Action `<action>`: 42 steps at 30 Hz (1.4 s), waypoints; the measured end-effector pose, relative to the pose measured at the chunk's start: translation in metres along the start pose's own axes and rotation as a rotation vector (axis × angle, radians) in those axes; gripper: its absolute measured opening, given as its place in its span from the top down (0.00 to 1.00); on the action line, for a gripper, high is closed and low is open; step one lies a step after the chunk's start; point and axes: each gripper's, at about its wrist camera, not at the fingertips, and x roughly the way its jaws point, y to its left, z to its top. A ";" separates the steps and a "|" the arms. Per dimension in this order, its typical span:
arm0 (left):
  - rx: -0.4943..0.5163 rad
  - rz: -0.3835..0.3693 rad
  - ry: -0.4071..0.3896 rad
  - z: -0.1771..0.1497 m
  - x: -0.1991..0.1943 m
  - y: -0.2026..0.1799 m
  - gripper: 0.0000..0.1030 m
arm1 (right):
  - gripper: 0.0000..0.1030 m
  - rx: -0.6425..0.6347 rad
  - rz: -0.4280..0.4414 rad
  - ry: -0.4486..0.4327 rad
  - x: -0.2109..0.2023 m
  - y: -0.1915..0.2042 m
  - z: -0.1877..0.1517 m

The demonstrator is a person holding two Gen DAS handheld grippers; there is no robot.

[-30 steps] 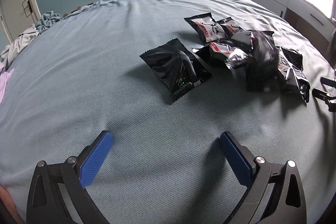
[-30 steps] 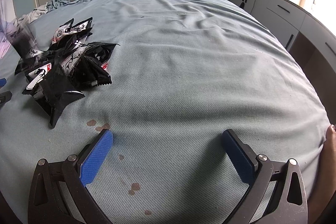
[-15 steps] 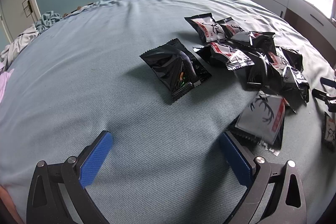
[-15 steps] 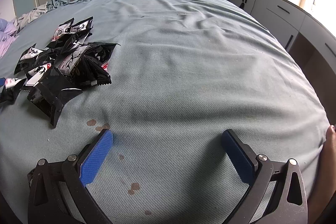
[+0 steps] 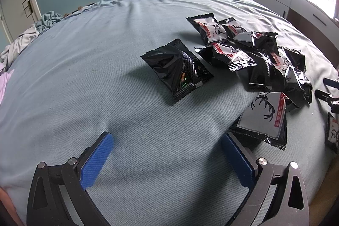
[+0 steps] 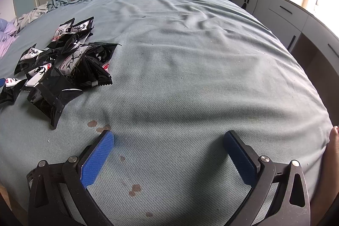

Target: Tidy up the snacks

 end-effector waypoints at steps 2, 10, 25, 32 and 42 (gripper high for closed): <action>0.000 0.000 0.000 0.000 0.000 0.000 0.00 | 0.00 -0.001 -0.001 0.001 0.000 0.000 0.000; -0.001 0.000 0.000 0.000 0.000 0.000 0.00 | 0.00 -0.001 0.000 0.002 0.000 0.000 0.000; -0.001 0.000 0.000 0.000 0.000 0.000 0.00 | 0.00 -0.001 0.000 0.003 0.000 0.000 0.001; 0.001 0.005 -0.002 0.000 0.000 0.000 0.00 | 0.00 -0.014 -0.015 0.002 0.001 0.004 0.001; 0.009 0.020 0.012 0.003 0.001 -0.003 0.00 | 0.00 -0.013 -0.009 0.023 0.006 0.003 0.005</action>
